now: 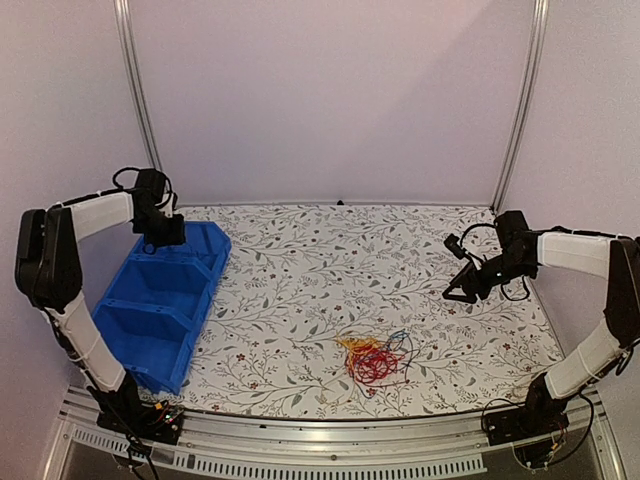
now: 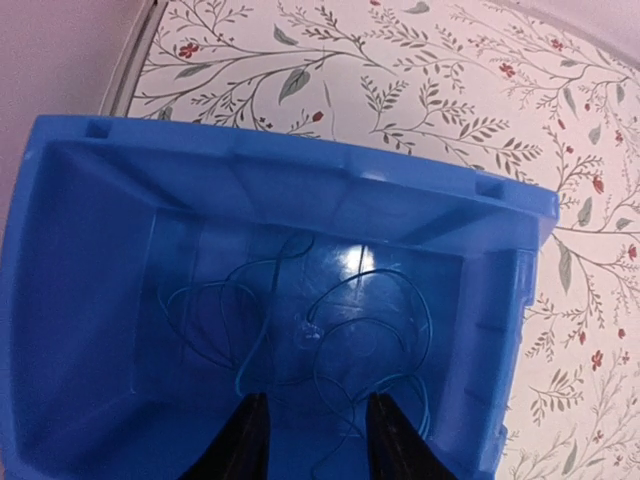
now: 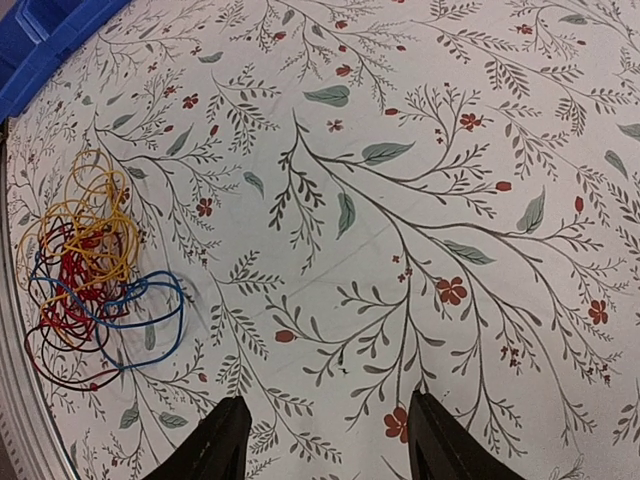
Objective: Untangle the cables
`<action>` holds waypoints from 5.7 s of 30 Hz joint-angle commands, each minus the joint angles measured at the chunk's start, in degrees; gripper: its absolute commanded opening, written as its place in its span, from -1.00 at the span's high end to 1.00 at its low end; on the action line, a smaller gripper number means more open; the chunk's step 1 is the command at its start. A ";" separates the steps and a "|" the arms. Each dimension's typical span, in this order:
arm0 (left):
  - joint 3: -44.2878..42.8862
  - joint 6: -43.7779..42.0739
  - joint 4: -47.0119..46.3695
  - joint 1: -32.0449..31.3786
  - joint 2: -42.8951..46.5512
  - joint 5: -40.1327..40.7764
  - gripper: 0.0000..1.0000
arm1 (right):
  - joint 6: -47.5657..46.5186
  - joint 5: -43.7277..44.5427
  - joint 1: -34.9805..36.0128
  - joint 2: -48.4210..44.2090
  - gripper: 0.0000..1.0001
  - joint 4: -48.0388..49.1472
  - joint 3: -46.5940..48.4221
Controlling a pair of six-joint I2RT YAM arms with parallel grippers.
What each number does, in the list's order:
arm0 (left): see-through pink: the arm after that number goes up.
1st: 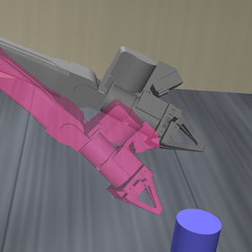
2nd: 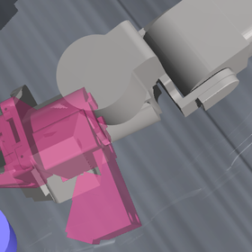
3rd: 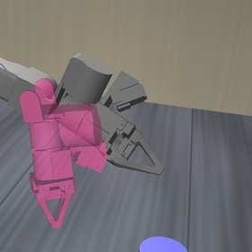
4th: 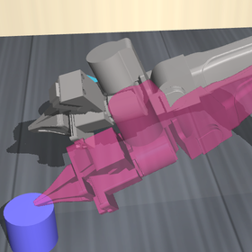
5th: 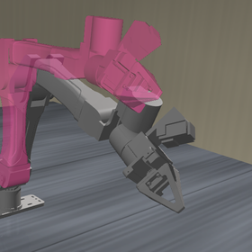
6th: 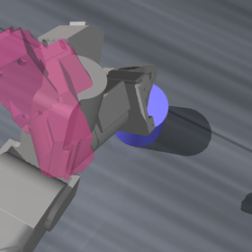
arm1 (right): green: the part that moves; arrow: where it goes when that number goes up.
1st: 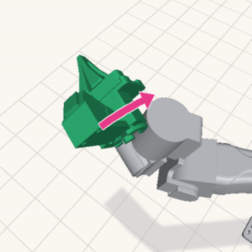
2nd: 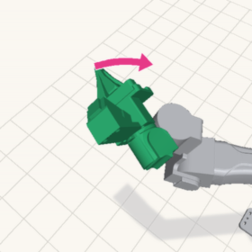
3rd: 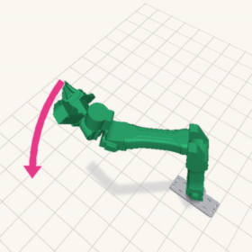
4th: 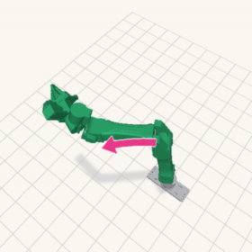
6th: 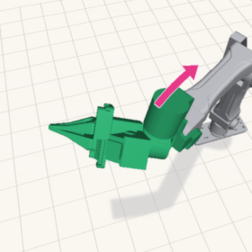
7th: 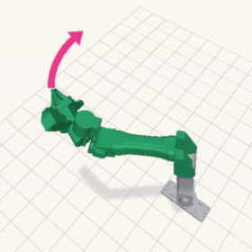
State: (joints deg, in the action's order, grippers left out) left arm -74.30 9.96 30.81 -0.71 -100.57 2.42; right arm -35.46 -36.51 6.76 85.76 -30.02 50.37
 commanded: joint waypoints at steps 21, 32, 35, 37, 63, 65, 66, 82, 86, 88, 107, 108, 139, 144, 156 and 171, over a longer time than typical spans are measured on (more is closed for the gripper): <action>20.18 10.56 -47.83 -26.01 29.96 -10.41 -0.99 | -9.29 -0.78 14.66 1.28 -0.12 -4.72 -0.22; 12.03 3.39 -33.54 -45.57 8.08 -21.13 -0.16 | -9.91 4.19 22.93 -0.60 -0.05 -2.81 1.45; 14.58 7.80 -34.71 -49.35 4.49 -19.84 -0.09 | -11.50 6.79 26.33 -0.46 -0.02 -3.11 3.00; 17.20 12.29 -37.85 -50.35 3.28 -19.51 -0.08 | -12.54 7.85 28.29 0.13 -0.01 -3.99 4.34; 19.54 21.93 -41.97 -49.87 0.11 -18.78 -0.13 | -18.83 14.63 39.03 7.68 0.57 -6.65 10.58; 19.55 21.88 -42.55 -50.06 -0.38 -19.41 -0.13 | -18.70 14.59 39.03 6.73 0.57 -6.54 10.69; 19.48 21.93 -42.73 -50.11 -0.65 -19.71 -0.14 | -18.56 14.48 39.07 6.45 0.57 -6.40 10.64; 20.20 22.64 -43.44 -50.49 -1.27 -19.80 -0.14 | -17.28 16.59 43.84 6.81 0.49 -4.33 10.89; 20.38 22.83 -43.60 -50.51 -1.47 -19.91 -0.14 | -17.27 16.47 44.14 7.54 0.85 -5.29 11.86; 20.57 22.76 -43.83 -50.57 -1.32 -20.04 -0.14 | -17.04 16.53 44.17 7.83 0.97 -5.79 12.44; 26.17 11.76 -80.41 -60.52 -0.40 -14.51 -0.42 | -9.70 3.98 37.52 0.05 1.00 -19.08 34.99; 24.79 11.64 -82.90 -60.63 -2.78 -13.94 -0.42 | -9.29 2.63 37.01 -0.03 1.00 -19.45 36.71; 18.98 15.24 -94.28 -63.19 -22.81 -12.95 0.34 | 4.99 -14.23 16.88 -0.39 1.00 -10.45 60.39; 25.24 14.42 -99.58 -63.36 -16.75 -12.68 0.17 | 5.75 -12.84 16.88 -2.26 1.00 -8.65 54.42; 27.60 5.76 -94.39 -63.61 -5.19 -3.19 -0.05 | 7.25 -12.95 16.88 -4.28 1.00 -4.57 43.32; 7.85 -13.93 -73.73 -65.47 -7.31 6.41 -0.28 | 18.35 -18.43 16.88 -2.27 1.00 4.39 36.48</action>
State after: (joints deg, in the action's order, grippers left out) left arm -62.15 1.87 -51.22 -65.21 -103.44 6.92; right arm -21.54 -52.05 23.83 82.91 -29.63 87.59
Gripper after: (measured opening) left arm 0.638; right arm 0.010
